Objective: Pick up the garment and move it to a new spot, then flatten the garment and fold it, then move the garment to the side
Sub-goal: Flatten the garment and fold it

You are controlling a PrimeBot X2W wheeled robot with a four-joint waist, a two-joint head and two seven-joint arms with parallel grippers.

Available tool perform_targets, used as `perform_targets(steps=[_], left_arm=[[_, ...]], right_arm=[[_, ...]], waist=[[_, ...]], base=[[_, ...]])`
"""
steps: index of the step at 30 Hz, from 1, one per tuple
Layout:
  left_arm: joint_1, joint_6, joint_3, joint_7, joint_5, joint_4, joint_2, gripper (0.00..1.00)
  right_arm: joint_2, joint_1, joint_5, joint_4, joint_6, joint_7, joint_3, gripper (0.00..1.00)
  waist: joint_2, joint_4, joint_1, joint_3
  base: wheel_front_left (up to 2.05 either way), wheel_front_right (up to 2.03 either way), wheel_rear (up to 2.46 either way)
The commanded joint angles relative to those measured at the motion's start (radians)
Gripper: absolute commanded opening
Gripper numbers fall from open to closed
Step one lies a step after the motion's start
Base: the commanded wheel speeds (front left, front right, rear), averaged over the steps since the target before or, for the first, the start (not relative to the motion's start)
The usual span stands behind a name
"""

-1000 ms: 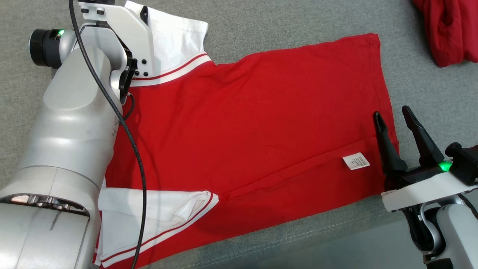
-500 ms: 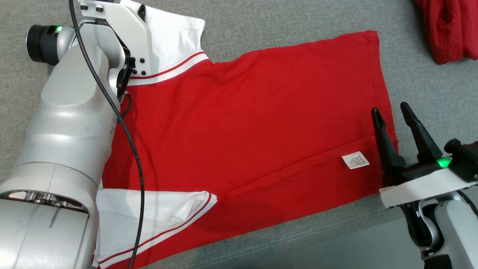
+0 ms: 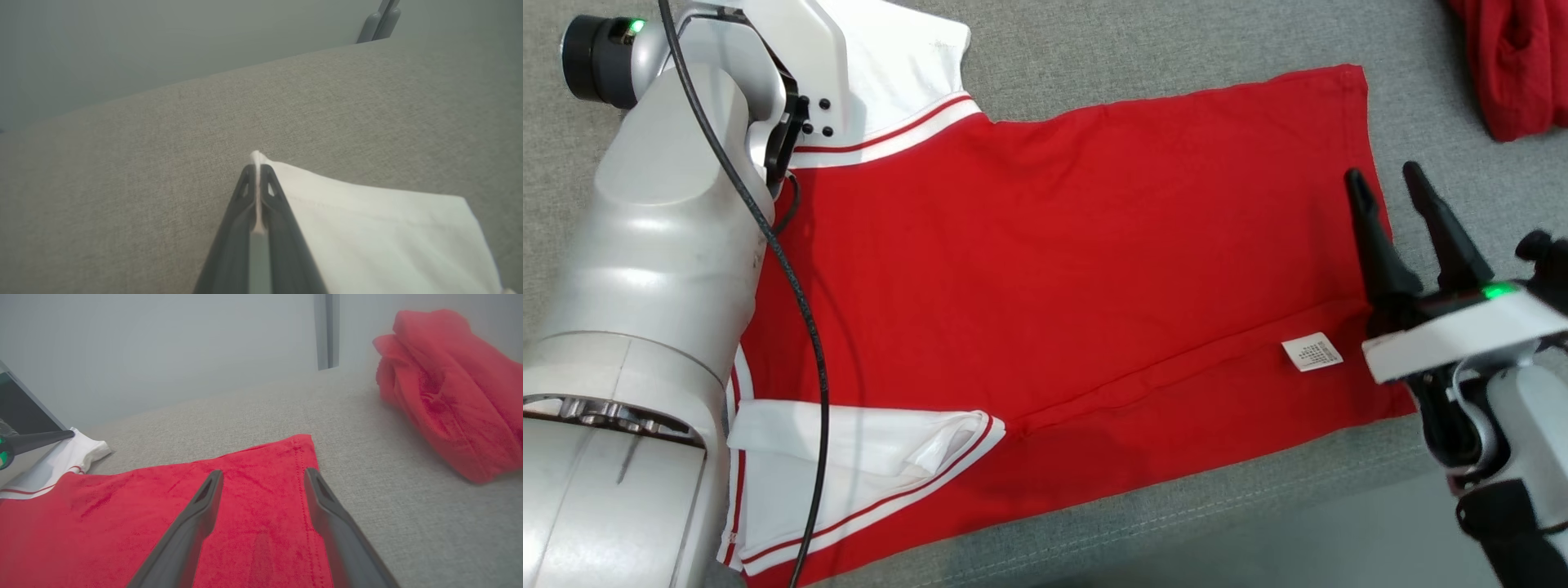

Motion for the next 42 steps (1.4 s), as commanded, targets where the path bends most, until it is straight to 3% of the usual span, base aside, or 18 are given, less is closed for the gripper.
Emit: perform_targets(steps=[1,8,13,24,27,28,29,30,31,32,42], left_arm=[[-0.045,-0.005,0.003,-0.011,0.005,-0.023,0.04,0.0],[-0.07,-0.021,-0.006,-0.03,-0.003,-0.022,0.038,0.0],[-0.075,-0.025,-0.013,-0.039,-0.009,-0.02,0.033,0.0],[-0.088,-0.033,-0.034,-0.056,-0.014,-0.017,0.023,0.0],[-0.092,-0.034,-0.041,-0.055,-0.019,-0.016,0.02,0.0],[-0.092,-0.034,-0.041,-0.055,-0.019,-0.016,0.02,0.0],[-0.093,-0.034,-0.043,-0.054,-0.02,-0.016,0.019,0.0],[-0.096,-0.035,-0.048,-0.053,-0.023,-0.015,0.017,0.0],[-0.097,-0.036,-0.05,-0.052,-0.023,-0.015,0.016,0.0],[-0.098,-0.037,-0.051,-0.052,-0.024,-0.014,0.015,0.0],[-0.131,-0.036,-0.072,-0.129,-0.02,-0.031,0.039,0.0]], right_arm=[[-0.039,-0.034,0.043,0.004,0.0,0.012,0.024,1.0],[-0.157,-0.25,0.224,0.16,0.0,0.24,0.079,1.0],[-0.183,-0.348,0.306,0.259,0.0,0.381,0.12,1.0],[-0.184,-0.48,0.365,0.425,0.0,0.448,0.213,1.0],[-0.189,-0.512,0.382,0.466,0.0,0.454,0.256,0.67],[-0.189,-0.512,0.382,0.466,0.0,0.454,0.256,0.67],[-0.19,-0.52,0.383,0.474,0.0,0.455,0.264,0.58],[-0.189,-0.542,0.389,0.5,0.0,0.457,0.288,0.31],[-0.189,-0.549,0.392,0.509,0.0,0.457,0.295,0.2],[-0.188,-0.556,0.394,0.517,0.0,0.456,0.303,0.0],[-0.193,-0.656,0.384,0.557,0.0,0.337,0.364,0.0]], waist=[[0.0,0.004,0.0,0.002],[0.0,0.03,0.0,0.002],[0.0,0.045,0.0,0.004],[0.0,0.071,0.0,0.017],[0.0,0.081,0.0,0.021],[0.0,0.081,0.0,0.021],[0.0,0.083,0.0,0.022],[0.0,0.088,0.0,0.024],[0.0,0.09,0.0,0.025],[0.0,0.092,0.0,0.026],[0.0,0.102,0.0,0.041]], base=[[0.0,0.0,0.0],[0.0,0.0,0.0],[0.0,0.0,0.0],[0.0,0.0,0.0],[0.0,0.0,0.0],[0.0,0.0,0.0],[0.0,0.0,0.0],[0.0,0.0,0.0],[0.0,0.0,0.0],[0.0,0.0,0.0],[0.0,0.0,0.0]])
